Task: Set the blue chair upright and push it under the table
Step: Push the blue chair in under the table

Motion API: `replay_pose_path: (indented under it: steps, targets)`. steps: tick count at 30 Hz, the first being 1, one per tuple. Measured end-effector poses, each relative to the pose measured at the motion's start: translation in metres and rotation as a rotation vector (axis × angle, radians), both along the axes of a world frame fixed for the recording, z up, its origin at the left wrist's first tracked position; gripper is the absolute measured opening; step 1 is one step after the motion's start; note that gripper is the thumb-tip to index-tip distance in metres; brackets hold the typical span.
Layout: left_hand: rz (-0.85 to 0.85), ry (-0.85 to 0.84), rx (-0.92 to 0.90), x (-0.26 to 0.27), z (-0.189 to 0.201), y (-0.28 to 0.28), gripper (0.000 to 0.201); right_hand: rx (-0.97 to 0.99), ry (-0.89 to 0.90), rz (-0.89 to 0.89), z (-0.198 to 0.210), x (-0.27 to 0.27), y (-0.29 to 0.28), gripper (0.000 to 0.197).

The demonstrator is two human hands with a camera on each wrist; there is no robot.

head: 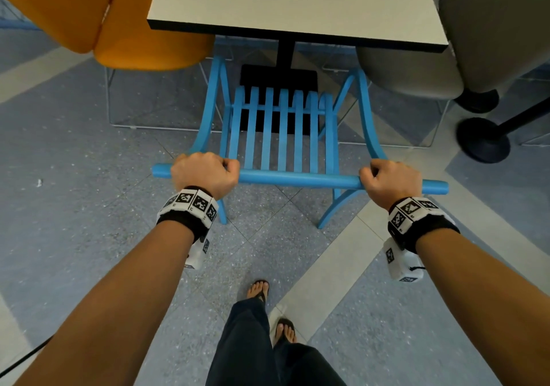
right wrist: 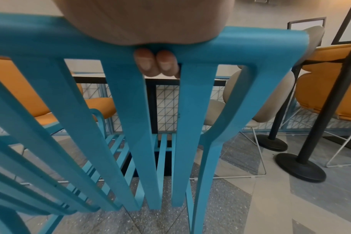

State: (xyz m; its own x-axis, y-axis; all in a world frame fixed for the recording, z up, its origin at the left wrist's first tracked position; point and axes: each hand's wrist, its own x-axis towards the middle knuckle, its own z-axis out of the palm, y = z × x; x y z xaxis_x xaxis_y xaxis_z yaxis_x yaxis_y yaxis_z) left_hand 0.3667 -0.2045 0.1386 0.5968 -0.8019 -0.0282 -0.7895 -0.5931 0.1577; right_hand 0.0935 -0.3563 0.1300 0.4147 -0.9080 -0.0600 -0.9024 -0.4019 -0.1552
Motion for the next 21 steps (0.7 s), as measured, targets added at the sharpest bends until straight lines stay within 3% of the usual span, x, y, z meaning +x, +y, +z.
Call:
replay_pose_path:
  steps: [16, 21]
  targets:
    - [0.010, -0.009, -0.050, 0.0066, -0.0010, -0.0039, 0.051, 0.005, -0.031, -0.014, -0.0013, 0.0065, -0.0006, 0.039]
    - [0.039, 0.053, -0.144, 0.0053, -0.0019, -0.0027, 0.043, 0.026, -0.034, -0.028, -0.0011, 0.0055, -0.0013, 0.041]
